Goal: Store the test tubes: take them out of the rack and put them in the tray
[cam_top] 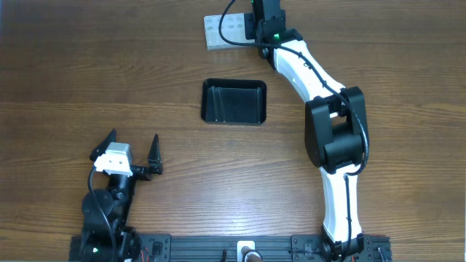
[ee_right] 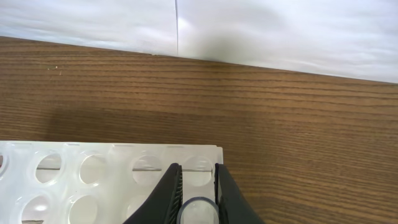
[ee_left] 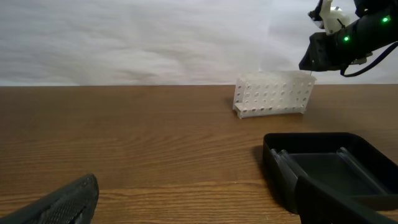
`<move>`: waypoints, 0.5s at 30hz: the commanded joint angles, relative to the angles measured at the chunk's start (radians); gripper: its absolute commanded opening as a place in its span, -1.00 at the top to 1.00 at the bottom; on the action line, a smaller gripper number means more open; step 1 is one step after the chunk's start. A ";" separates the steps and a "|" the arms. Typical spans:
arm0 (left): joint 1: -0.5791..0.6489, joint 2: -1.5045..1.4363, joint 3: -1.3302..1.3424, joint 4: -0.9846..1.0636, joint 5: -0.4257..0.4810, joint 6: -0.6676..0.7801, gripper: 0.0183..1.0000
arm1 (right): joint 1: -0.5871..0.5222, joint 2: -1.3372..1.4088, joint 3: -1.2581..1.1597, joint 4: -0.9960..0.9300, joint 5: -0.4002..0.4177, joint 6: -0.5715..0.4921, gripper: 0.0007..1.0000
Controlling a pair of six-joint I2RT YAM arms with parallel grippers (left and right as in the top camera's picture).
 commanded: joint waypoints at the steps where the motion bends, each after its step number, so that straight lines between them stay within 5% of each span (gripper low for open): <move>1: 0.005 -0.005 -0.004 -0.004 0.010 0.011 -1.00 | 0.000 -0.090 -0.001 0.002 -0.005 0.018 0.78; 11: 0.005 -0.005 -0.004 -0.004 0.010 0.011 -1.00 | 0.024 -0.417 -0.001 -0.039 0.025 0.017 0.79; 15: 0.005 -0.005 -0.004 -0.004 0.010 0.011 -1.00 | 0.067 -0.517 -0.001 -0.285 0.024 0.082 0.79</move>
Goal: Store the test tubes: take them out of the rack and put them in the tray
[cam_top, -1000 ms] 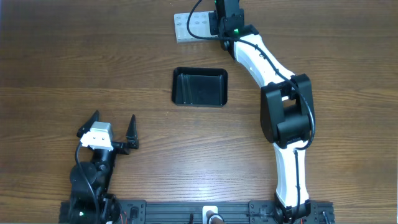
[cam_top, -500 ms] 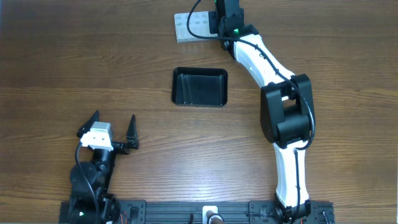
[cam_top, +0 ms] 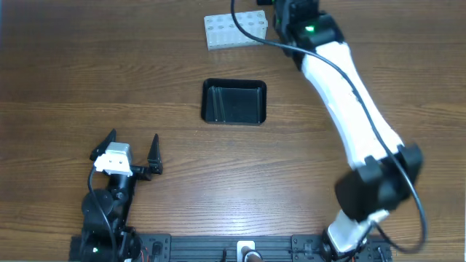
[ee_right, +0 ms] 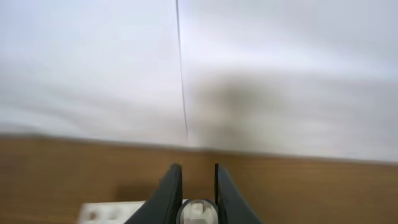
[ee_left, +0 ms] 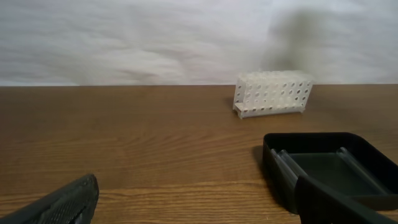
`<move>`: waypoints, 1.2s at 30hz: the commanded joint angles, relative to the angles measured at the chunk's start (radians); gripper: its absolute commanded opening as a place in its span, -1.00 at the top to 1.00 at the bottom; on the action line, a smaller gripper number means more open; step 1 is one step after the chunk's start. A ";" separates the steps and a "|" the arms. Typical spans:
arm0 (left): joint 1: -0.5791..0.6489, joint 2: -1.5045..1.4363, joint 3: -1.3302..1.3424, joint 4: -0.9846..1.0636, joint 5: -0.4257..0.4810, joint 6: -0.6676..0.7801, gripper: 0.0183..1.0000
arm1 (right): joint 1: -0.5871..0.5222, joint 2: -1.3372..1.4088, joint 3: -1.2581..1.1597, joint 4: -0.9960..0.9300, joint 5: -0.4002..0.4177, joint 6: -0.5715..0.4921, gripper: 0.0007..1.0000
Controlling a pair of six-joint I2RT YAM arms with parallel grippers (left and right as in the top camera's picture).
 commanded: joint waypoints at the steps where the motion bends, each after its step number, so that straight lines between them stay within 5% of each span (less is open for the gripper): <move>1: 0.005 -0.005 -0.004 -0.004 0.010 0.011 -1.00 | 0.055 -0.091 0.004 -0.248 0.008 0.103 0.79; 5: 0.005 -0.005 -0.004 -0.004 0.010 0.011 -1.00 | 0.105 -0.072 0.002 -0.509 -0.063 0.227 0.81; 12: 0.005 -0.005 -0.004 -0.004 0.010 0.011 -1.00 | 0.139 0.060 0.002 -0.635 -0.234 0.235 0.83; 36: 0.005 -0.005 -0.004 -0.004 0.010 0.011 -1.00 | 0.143 0.377 0.001 -0.654 -0.243 0.382 0.76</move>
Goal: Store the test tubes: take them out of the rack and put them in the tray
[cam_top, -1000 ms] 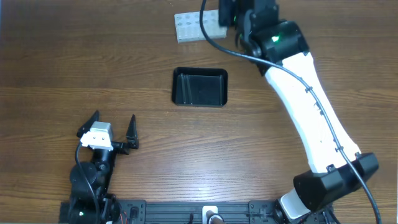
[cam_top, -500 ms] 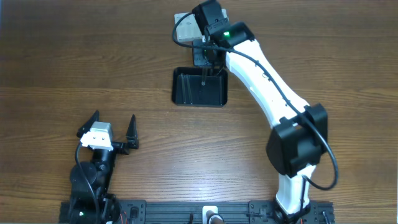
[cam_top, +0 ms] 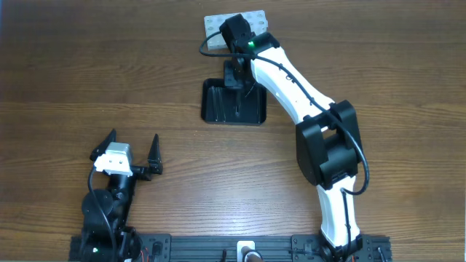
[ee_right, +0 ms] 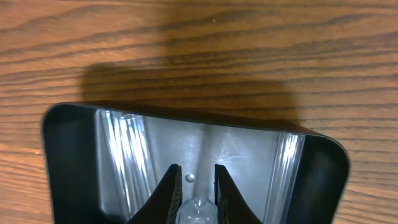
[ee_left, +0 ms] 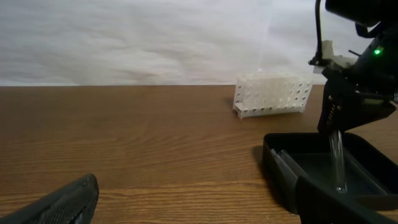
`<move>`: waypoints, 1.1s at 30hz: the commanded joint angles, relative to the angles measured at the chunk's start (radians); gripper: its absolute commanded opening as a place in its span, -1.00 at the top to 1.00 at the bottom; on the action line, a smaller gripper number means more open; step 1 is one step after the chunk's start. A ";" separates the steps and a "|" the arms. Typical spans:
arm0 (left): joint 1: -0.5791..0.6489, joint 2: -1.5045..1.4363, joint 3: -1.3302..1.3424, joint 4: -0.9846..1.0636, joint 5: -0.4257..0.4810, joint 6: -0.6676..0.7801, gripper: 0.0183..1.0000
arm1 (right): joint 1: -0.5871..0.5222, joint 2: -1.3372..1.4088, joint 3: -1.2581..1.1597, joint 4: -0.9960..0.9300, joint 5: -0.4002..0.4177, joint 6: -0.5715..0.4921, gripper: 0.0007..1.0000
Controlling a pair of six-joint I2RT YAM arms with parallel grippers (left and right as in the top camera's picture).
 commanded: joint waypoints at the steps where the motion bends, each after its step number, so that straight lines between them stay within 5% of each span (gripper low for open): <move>1: 0.005 -0.005 -0.004 -0.004 0.010 0.011 -1.00 | 0.005 0.043 -0.005 0.004 -0.007 0.033 0.75; 11: 0.005 -0.005 -0.004 -0.004 0.010 0.011 -1.00 | 0.004 0.080 -0.004 0.020 -0.008 0.040 0.56; 16: 0.005 -0.005 -0.004 -0.004 0.010 0.011 -1.00 | 0.005 0.031 -0.004 0.018 0.005 0.009 -0.01; 23: 0.005 -0.005 -0.004 -0.004 0.010 0.011 -1.00 | -0.008 -0.204 -0.004 0.016 0.112 -0.106 -0.11; 27: 0.005 -0.005 -0.004 -0.004 0.010 0.011 -1.00 | -0.064 -0.368 -0.004 0.027 0.126 -0.269 -0.15; 33: 0.005 -0.005 -0.004 -0.004 0.010 0.011 -1.00 | -0.252 -0.624 -0.082 0.142 0.124 -0.387 -0.62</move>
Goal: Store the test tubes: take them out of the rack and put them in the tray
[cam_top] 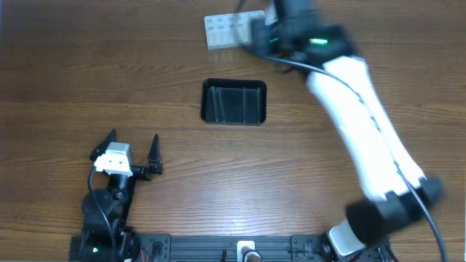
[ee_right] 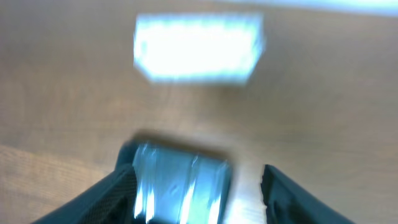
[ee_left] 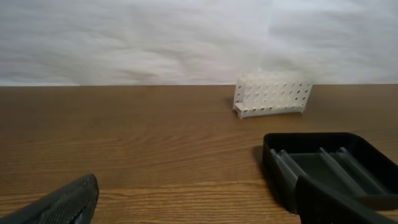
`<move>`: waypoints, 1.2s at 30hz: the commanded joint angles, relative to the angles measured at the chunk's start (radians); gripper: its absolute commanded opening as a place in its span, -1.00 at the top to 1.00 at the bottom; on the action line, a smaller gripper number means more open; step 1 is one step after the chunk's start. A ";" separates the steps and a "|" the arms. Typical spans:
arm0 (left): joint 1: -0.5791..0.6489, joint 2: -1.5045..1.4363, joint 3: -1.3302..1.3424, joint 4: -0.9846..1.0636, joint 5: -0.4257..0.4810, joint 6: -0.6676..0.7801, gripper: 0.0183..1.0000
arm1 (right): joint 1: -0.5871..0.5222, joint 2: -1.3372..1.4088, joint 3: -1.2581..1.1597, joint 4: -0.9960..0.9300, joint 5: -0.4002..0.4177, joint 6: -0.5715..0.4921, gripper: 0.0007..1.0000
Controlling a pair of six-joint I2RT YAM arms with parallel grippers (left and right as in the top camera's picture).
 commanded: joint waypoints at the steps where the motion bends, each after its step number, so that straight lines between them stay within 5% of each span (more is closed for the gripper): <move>1: 0.005 -0.005 -0.004 -0.004 0.010 0.011 -1.00 | -0.159 -0.211 -0.158 0.085 0.032 -0.119 -0.73; 4: 0.005 -0.005 -0.004 -0.004 0.010 0.011 -1.00 | -0.205 -0.397 -0.425 0.259 0.040 -0.186 -0.98; 12: 0.005 -0.005 -0.004 -0.004 0.010 0.011 -1.00 | -0.204 -0.790 -1.000 0.578 0.190 -0.204 -0.99; 22: 0.005 -0.005 -0.004 -0.004 0.010 0.011 -1.00 | -0.214 -1.263 -1.491 0.678 0.183 -0.203 -0.98; 36: 0.005 -0.005 -0.004 -0.004 0.010 0.011 -1.00 | -0.291 -1.654 -1.781 0.682 0.091 -0.204 -0.99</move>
